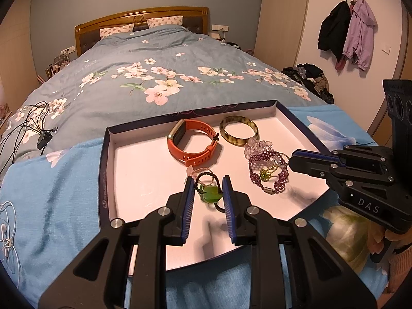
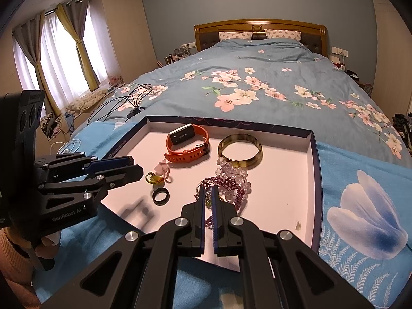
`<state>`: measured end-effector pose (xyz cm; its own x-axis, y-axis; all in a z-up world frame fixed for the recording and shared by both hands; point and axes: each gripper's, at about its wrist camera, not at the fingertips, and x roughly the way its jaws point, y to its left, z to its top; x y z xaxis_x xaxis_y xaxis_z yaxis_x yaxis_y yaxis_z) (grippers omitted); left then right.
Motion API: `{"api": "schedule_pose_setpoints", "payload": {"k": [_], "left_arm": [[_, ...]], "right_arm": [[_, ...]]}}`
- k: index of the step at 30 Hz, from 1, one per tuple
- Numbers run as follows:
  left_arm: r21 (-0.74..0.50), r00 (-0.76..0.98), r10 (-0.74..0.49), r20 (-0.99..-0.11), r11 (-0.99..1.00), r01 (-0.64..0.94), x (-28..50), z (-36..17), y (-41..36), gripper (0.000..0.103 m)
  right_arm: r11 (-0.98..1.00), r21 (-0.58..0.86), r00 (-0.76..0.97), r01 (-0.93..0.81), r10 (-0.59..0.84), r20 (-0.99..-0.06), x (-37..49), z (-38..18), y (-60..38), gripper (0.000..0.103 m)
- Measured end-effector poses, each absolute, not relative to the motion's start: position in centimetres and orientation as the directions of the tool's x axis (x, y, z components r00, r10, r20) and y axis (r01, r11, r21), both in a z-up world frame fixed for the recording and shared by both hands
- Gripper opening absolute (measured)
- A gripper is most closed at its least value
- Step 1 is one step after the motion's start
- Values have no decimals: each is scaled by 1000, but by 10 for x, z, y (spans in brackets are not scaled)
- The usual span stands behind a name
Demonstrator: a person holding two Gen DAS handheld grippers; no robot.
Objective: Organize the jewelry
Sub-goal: 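Lower the green pendant and silver ring into the white box beside the necklaces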
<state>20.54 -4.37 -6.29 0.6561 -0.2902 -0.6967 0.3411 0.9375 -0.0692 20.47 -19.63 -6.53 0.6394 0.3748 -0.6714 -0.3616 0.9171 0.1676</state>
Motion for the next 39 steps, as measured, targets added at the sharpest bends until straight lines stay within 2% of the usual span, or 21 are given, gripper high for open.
{"api": "schedule_pose_setpoints", "payload": {"k": [39], "left_arm": [[-58, 642, -257, -723, 948, 314, 223, -79, -51, 22]], "right_arm": [[925, 156, 620, -345, 350, -703, 219, -78, -192, 3]]}}
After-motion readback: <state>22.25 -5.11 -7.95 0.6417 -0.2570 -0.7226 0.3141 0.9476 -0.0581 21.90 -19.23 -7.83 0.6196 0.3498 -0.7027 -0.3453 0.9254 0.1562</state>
